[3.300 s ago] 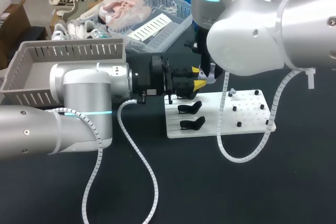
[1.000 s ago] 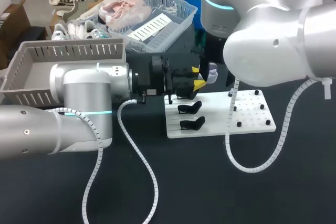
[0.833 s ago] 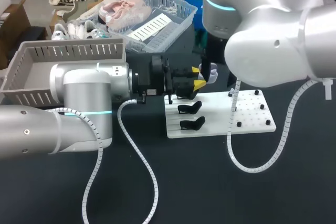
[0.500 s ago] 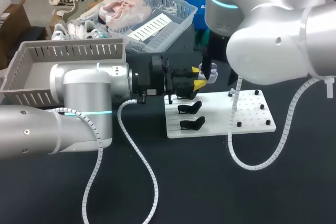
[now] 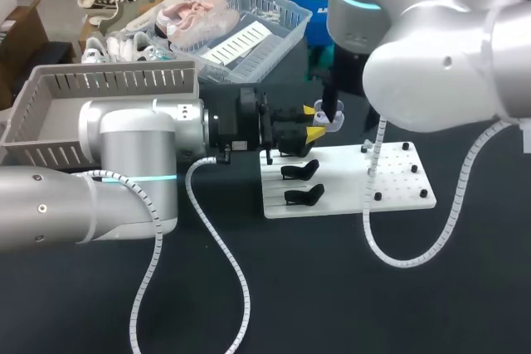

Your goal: Pick up each earbud case from the left stands, insert the matching earbuds, close the lid, and place the case in the box.

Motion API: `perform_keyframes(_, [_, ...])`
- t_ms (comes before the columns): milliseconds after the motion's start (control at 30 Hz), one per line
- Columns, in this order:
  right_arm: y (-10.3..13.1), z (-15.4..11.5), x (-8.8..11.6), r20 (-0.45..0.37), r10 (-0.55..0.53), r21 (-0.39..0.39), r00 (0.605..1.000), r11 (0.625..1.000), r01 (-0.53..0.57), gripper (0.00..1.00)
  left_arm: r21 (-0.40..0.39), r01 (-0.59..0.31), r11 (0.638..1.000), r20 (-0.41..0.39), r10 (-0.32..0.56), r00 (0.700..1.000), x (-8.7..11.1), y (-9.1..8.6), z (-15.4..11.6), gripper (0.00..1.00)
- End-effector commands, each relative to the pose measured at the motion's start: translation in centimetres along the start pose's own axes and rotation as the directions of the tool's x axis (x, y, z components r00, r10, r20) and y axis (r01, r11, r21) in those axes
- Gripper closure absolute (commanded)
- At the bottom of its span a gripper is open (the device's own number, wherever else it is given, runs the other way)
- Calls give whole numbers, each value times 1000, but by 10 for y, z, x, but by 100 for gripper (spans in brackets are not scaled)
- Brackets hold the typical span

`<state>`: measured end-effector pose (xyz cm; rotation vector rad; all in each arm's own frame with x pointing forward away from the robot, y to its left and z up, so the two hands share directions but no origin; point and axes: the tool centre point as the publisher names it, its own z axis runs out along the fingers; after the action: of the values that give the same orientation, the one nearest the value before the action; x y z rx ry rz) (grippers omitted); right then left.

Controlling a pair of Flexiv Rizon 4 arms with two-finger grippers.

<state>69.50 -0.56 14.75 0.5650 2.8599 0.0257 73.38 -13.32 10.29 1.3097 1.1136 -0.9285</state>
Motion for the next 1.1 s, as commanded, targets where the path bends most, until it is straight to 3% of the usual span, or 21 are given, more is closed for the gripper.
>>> perform_keyframes(33, [-18, -11, 10, 34, 1, -5, 999, 1000, -1, 36, -3, -1, 1000, -1, 1, 1000, 0, 0, 1, 100])
perform_keyframes(67, [-22, -13, 11, 42, -7, 1, 999, 1000, 7, 33, -3, -1, 1000, -1, 1, 1000, 0, 0, 1, 100])
perform_keyframes(433, [-68, -13, 11, 46, -58, 55, 997, 997, 55, 31, -3, -1, 1000, -1, 1, 1000, 0, 0, 1, 100])
perform_keyframes(800, [-91, 28, -5, 51, -214, 60, 975, 976, 211, 18, -3, -1, 1000, -1, 1, 1000, 0, 0, 1, 100])
perform_keyframes(1100, [-88, 64, -21, -14, -265, 23, 964, 964, 266, 25, -3, -1, 1000, -1, 1, 1000, 0, 0, 1, 100])
